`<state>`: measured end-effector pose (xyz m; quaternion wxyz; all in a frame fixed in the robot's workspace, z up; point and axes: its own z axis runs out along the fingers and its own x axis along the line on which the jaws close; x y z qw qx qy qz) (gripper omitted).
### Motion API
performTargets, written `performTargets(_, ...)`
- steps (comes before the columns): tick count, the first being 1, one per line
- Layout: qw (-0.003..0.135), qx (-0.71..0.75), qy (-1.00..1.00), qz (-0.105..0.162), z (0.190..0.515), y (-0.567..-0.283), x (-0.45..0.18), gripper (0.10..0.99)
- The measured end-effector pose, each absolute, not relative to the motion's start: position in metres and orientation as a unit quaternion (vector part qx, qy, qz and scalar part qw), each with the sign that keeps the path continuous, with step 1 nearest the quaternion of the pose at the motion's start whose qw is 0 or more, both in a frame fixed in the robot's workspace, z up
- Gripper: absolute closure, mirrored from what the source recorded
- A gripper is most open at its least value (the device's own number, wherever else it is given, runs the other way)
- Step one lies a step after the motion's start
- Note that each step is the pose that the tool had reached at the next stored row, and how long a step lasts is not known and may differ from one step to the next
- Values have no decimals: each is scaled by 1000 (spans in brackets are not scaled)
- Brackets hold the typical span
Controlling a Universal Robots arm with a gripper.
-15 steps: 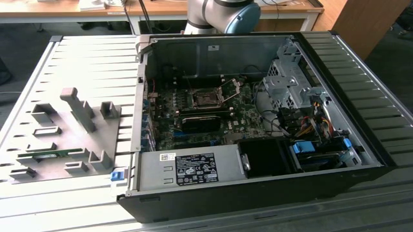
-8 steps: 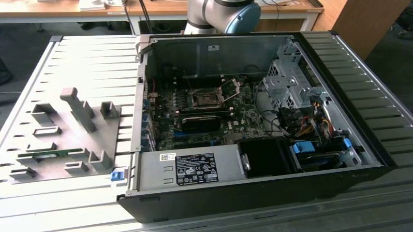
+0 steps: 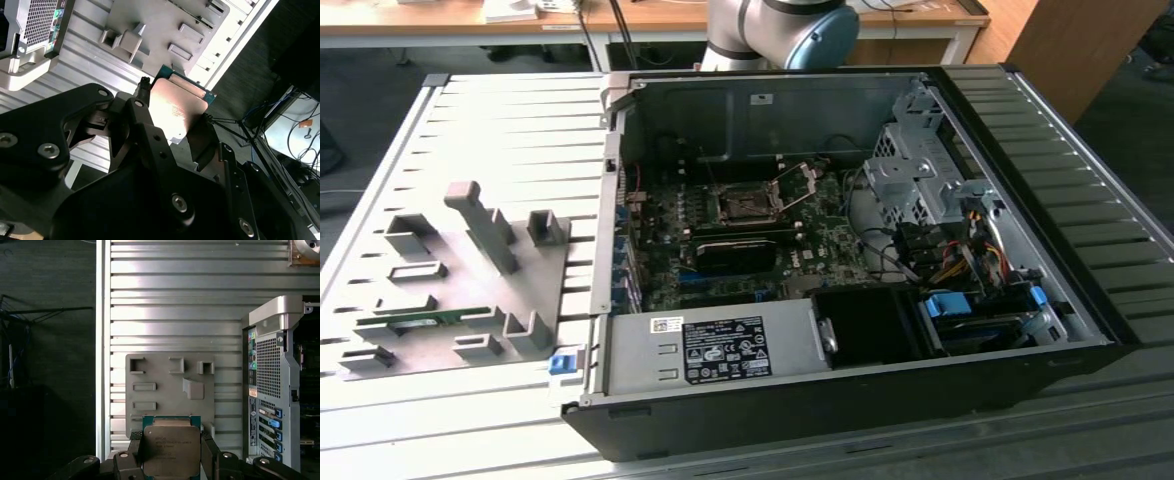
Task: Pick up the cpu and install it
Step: 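Pick up the cpu and move it towards the insertion slot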
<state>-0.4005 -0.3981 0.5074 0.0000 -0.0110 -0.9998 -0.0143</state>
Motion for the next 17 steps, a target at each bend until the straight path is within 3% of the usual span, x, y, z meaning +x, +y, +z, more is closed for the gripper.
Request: performTargets(17, 0, -11, -1000, -15, 511, -398, -366, 541)
